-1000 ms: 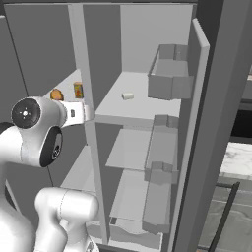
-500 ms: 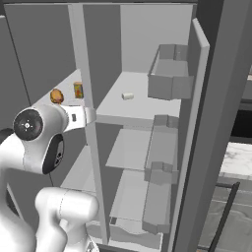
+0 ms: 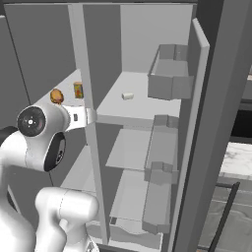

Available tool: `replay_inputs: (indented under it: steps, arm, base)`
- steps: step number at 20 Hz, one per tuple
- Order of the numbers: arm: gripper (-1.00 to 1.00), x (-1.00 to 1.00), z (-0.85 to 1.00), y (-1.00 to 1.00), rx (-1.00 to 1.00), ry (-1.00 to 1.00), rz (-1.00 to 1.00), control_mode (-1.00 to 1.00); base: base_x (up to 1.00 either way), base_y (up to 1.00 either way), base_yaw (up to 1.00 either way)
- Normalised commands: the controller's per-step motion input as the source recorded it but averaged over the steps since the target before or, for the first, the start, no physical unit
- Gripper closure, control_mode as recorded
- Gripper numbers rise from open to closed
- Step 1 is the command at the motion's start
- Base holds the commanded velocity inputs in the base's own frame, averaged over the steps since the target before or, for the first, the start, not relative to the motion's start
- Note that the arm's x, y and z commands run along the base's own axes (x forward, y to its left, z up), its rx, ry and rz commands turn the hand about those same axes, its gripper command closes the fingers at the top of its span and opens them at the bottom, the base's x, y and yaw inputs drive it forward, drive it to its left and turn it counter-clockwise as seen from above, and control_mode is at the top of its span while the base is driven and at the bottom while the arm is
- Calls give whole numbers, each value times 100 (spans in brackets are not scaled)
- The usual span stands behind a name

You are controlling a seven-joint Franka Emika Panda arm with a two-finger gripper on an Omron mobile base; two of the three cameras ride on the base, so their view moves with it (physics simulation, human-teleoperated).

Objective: There's a chicken drumstick in the fridge that needs to be moved to the freezer for freezing. Pick up the chicken drumstick from the fridge, place it on any shelf in the freezer, and close the fridge and freezer doors when done.

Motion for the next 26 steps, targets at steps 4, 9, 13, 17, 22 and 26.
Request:
replay_inputs:
  steps: [4,9,13,17,22,26]
  arm:
    - [-100,19,-8,0,0,0,0,-100]
    - [-100,8,-7,0,0,0,0,-100]
    - [-100,1,-9,0,0,0,0,-100]
    - [-100,1,-17,0,0,0,0,-100]
    - [-100,0,0,0,0,0,0,100]
    - [-100,0,0,0,0,0,0,100]
  base:
    - [0,0,0]
    - [0,0,0]
    - [0,0,0]
    - [0,0,0]
    - [-30,0,0]
    - [-50,0,-1]
